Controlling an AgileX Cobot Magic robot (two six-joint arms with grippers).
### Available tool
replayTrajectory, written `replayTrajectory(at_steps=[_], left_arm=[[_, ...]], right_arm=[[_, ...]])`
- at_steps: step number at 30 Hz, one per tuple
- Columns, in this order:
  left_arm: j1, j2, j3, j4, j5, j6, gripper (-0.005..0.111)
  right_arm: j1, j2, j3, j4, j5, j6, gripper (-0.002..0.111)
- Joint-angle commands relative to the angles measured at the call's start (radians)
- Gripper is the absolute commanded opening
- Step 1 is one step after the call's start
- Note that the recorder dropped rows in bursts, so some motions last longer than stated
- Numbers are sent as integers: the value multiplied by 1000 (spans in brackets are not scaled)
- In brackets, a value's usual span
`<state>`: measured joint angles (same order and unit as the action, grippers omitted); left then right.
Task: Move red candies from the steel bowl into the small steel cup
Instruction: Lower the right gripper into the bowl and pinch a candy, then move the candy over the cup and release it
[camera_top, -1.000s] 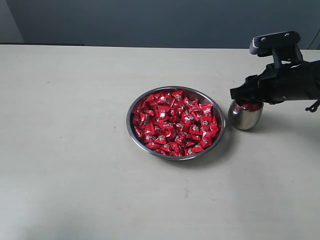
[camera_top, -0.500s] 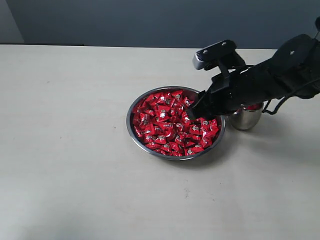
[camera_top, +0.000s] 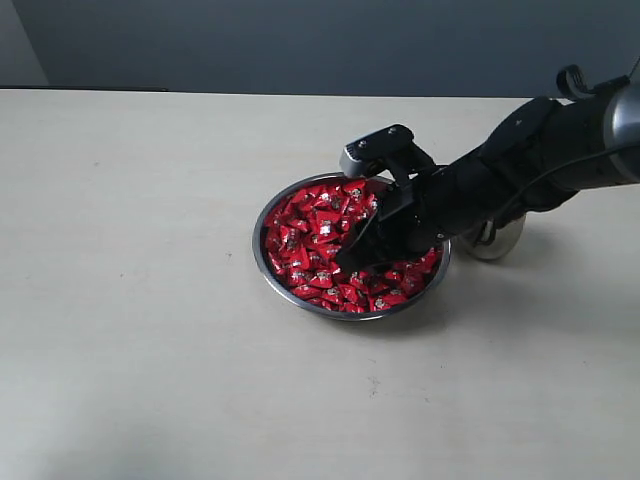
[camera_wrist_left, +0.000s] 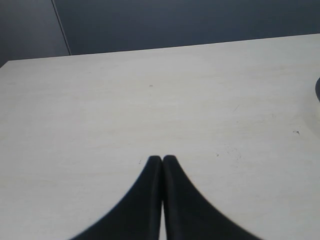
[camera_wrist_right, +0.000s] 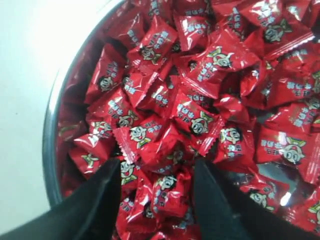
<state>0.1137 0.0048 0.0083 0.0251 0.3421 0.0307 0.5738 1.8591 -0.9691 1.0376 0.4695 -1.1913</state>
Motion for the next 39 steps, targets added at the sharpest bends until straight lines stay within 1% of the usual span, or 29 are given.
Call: replayTrajectory(at_steps=[1, 12, 13, 15, 18, 19, 30, 33, 36, 39], left_arm=[[-5, -5, -8, 2, -5, -1, 0], [-5, -5, -8, 2, -5, -1, 0], [-5, -5, -8, 2, -5, -1, 0], [-5, -5, -8, 2, -5, -1, 0], [-5, -5, -8, 2, -5, -1, 0], [-5, -5, -8, 2, -5, -1, 0], [-5, -5, -8, 2, -5, -1, 0], [-5, -5, -8, 2, -5, -1, 0], [-5, -5, -8, 2, -5, -1, 0], [-5, -5, -8, 2, -5, -1, 0]], right_arm=[[9, 30, -13, 35, -35, -13, 45], [22, 105, -55, 71, -28, -17, 44], [25, 105, -55, 74, -40, -17, 41], [27, 105, -55, 74, -42, -17, 31], [27, 105, -55, 69, -55, -17, 5], [27, 101, -55, 69, -58, -17, -1], [25, -34, -55, 5, -61, 17, 0], [25, -74, -39, 5, -95, 24, 0], [2, -122, -5, 5, -151, 44, 0], [-52, -183, 51, 10, -180, 44, 0]])
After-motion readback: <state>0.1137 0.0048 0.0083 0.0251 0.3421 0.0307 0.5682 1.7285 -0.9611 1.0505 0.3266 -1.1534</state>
